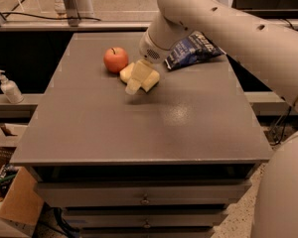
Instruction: Move sponge near apple
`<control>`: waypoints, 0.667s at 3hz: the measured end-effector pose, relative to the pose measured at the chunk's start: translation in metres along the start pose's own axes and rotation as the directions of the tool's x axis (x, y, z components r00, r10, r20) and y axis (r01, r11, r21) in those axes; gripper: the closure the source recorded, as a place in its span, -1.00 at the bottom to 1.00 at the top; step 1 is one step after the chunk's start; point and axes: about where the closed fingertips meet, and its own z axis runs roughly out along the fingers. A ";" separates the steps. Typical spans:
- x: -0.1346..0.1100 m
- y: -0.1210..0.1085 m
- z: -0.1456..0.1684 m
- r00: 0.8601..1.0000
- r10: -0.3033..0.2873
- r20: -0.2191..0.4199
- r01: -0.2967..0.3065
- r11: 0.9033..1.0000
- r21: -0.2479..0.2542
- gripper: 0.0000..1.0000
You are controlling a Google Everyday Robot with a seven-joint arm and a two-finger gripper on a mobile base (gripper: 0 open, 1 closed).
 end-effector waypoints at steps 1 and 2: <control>0.020 0.001 -0.017 0.999 0.042 0.025 -0.042 0.999 0.016 -1.00; 0.060 0.013 -0.040 0.988 0.129 0.086 -0.131 0.991 0.019 -1.00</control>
Offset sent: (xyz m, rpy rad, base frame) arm -0.0673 -0.1407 -0.0062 0.2388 0.0460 -0.2256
